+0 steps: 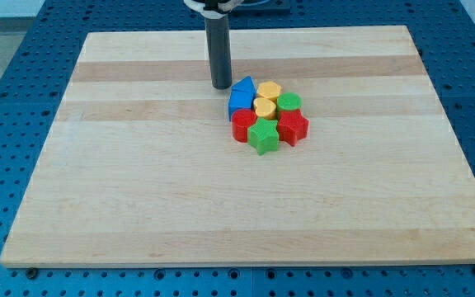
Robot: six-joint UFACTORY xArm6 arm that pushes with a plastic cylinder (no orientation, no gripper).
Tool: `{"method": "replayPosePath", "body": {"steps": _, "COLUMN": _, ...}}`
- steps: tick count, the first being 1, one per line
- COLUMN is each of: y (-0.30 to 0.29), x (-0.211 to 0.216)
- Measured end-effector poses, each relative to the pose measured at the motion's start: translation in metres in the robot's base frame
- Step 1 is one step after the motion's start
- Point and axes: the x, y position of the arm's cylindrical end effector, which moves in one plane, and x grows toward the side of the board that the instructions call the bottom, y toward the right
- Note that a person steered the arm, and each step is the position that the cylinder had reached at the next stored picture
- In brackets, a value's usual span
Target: Slightly push the blue triangle into the group of blocks
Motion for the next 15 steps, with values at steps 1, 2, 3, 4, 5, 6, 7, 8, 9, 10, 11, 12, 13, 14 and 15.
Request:
{"method": "replayPosePath", "body": {"steps": 1, "y": 0.001, "x": 0.005}}
{"method": "replayPosePath", "body": {"steps": 2, "y": 0.001, "x": 0.01}}
{"method": "replayPosePath", "body": {"steps": 3, "y": 0.001, "x": 0.015}}
{"method": "replayPosePath", "body": {"steps": 4, "y": 0.001, "x": 0.017}}
{"method": "replayPosePath", "body": {"steps": 5, "y": 0.001, "x": 0.017}}
{"method": "replayPosePath", "body": {"steps": 6, "y": 0.001, "x": 0.015}}
{"method": "replayPosePath", "body": {"steps": 7, "y": 0.001, "x": 0.013}}
{"method": "replayPosePath", "body": {"steps": 8, "y": 0.001, "x": 0.006}}
{"method": "replayPosePath", "body": {"steps": 9, "y": 0.004, "x": -0.001}}
{"method": "replayPosePath", "body": {"steps": 10, "y": 0.013, "x": -0.001}}
{"method": "replayPosePath", "body": {"steps": 11, "y": 0.02, "x": -0.001}}
{"method": "replayPosePath", "body": {"steps": 12, "y": 0.025, "x": 0.0}}
{"method": "replayPosePath", "body": {"steps": 13, "y": 0.027, "x": 0.003}}
{"method": "replayPosePath", "body": {"steps": 14, "y": 0.029, "x": 0.008}}
{"method": "replayPosePath", "body": {"steps": 15, "y": 0.029, "x": 0.01}}
